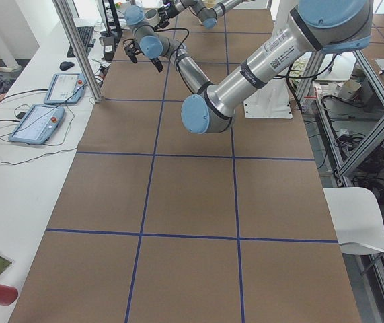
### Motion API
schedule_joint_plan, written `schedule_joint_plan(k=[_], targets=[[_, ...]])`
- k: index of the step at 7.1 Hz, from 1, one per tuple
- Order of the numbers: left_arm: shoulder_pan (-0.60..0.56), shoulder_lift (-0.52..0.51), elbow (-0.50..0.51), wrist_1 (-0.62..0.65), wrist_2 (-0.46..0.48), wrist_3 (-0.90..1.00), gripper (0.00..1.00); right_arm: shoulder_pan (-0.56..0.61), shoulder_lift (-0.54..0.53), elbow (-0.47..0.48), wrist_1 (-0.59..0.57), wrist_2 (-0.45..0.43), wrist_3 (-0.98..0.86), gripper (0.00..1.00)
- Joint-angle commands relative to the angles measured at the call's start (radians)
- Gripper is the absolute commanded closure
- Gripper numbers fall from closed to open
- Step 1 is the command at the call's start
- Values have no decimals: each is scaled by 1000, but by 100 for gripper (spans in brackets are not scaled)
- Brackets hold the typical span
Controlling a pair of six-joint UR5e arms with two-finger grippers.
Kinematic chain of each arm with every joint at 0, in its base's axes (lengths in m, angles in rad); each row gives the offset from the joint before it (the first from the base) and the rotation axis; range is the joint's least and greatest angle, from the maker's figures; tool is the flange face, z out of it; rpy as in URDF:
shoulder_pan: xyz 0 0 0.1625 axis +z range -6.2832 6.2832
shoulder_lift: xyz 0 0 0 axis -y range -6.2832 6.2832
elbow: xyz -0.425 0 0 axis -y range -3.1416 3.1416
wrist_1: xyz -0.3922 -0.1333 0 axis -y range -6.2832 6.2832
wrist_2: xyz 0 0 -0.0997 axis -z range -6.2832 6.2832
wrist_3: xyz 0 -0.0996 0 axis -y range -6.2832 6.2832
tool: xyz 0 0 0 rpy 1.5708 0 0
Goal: Left arm hands cup to right arm to dump lemon
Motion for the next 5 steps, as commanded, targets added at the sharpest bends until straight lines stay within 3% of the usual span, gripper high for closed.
schedule_joint_plan(k=[1,3,5], targets=[[-13,2,0,0,2,2,0,60,-261,53,216,4,25,68],[-25,14,-8,-1,3,4,0,140,-423,39,427,130,55,68],[-37,18,-17,0,5,80,0,267,-477,-139,689,299,138,68]])
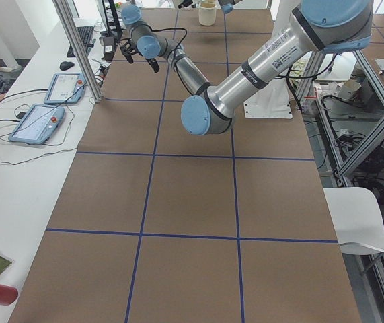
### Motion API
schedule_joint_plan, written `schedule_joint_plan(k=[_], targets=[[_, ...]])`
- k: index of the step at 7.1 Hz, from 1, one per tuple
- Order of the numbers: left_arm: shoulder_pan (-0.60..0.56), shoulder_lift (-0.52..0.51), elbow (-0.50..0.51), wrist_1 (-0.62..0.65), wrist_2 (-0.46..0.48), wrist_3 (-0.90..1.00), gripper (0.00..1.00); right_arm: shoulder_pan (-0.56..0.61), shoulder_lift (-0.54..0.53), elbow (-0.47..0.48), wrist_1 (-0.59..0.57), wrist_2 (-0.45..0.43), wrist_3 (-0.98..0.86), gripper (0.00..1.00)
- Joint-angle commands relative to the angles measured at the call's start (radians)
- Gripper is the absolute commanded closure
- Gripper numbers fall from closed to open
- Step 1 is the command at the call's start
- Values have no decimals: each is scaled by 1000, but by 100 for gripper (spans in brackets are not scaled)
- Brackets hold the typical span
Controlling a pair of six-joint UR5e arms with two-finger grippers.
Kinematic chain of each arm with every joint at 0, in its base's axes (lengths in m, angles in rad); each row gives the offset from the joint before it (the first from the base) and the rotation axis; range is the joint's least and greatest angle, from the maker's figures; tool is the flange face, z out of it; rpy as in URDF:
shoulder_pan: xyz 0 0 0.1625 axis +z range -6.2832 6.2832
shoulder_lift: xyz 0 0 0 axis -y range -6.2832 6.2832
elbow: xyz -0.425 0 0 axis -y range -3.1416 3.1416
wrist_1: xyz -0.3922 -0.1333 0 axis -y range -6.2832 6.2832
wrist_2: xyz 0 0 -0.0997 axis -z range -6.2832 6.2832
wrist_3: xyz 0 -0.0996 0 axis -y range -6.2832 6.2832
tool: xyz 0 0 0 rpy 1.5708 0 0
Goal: Left arm hands cup to right arm to dump lemon
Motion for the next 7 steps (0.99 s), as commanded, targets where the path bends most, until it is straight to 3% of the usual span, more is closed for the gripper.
schedule_joint_plan(k=[1,3,7], targets=[[-12,16,-16,1,32,43,0,117,-35,-232,318,166,149,68],[-15,16,-17,1,41,46,0,120,-35,-396,544,181,367,69],[-13,16,-19,1,41,48,0,120,-44,-453,753,225,671,68]])
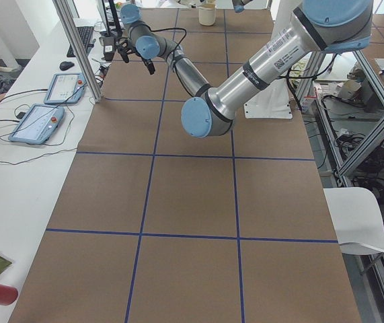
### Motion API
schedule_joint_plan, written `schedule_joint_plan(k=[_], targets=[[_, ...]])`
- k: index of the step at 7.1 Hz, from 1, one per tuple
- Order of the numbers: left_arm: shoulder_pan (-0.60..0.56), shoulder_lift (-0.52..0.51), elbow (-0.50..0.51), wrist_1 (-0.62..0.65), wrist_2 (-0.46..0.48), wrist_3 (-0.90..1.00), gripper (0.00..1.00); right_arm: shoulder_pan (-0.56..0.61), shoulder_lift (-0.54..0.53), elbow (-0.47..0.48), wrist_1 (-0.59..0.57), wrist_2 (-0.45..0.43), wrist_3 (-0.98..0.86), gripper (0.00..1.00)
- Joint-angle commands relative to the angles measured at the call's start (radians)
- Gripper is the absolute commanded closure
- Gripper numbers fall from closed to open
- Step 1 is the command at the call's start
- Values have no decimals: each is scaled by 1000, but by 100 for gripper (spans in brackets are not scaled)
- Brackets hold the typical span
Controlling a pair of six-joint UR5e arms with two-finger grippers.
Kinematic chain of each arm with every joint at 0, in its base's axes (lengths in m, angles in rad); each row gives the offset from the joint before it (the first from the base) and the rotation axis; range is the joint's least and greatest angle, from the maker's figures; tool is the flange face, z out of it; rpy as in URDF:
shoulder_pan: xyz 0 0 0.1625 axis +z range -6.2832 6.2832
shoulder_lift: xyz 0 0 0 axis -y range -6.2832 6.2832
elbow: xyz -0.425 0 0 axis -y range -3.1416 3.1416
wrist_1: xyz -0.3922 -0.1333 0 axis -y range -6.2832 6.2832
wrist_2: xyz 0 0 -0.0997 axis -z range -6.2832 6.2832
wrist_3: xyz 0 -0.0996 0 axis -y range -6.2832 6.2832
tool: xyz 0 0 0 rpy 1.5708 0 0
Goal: Left arm hands cup to right arm to dump lemon
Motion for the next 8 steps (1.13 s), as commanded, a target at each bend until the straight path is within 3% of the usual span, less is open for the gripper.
schedule_joint_plan(k=[1,8], targets=[[-1,0,-1,0,0,0,0,0,7,-17,93,12,212,68],[-37,-1,-18,8,-1,2,0,15,18,-101,241,-11,799,69]])
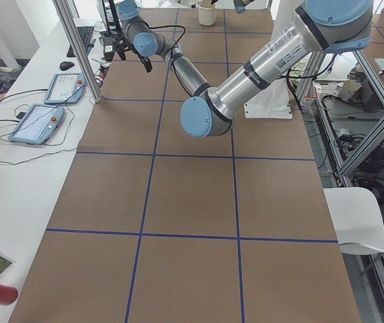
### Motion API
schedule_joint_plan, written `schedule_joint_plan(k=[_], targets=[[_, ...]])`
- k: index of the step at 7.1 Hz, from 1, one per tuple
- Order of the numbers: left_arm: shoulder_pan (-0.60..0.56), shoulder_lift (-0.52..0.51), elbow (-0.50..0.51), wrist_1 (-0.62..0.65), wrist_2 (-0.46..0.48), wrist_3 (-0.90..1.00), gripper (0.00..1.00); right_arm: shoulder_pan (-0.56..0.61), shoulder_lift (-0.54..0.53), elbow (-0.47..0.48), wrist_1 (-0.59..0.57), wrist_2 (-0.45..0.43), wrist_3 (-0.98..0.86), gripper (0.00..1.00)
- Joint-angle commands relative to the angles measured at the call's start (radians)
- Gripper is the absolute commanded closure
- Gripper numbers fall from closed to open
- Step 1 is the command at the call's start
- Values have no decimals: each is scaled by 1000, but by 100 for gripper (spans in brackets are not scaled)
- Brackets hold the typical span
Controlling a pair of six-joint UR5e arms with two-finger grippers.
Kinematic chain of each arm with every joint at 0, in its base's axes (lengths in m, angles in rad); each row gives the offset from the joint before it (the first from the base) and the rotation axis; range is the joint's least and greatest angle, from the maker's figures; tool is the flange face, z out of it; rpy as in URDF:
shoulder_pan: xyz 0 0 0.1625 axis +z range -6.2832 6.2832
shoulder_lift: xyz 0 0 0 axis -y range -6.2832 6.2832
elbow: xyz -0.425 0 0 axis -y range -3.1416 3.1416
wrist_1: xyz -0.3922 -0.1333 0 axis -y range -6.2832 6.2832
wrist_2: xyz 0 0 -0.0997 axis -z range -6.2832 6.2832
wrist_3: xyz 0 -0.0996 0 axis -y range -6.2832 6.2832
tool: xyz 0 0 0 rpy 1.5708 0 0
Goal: Left arm hands cup to right arm to dump lemon
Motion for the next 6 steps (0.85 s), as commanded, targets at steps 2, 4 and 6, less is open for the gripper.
schedule_joint_plan(k=[2,4,6], targets=[[-14,-1,1,1,0,0,0,22,15,-68,51,-43,222,69],[-11,-3,2,1,0,0,0,37,18,-85,59,-56,328,69],[-9,-6,1,2,0,0,0,39,24,-96,143,-82,514,69]])
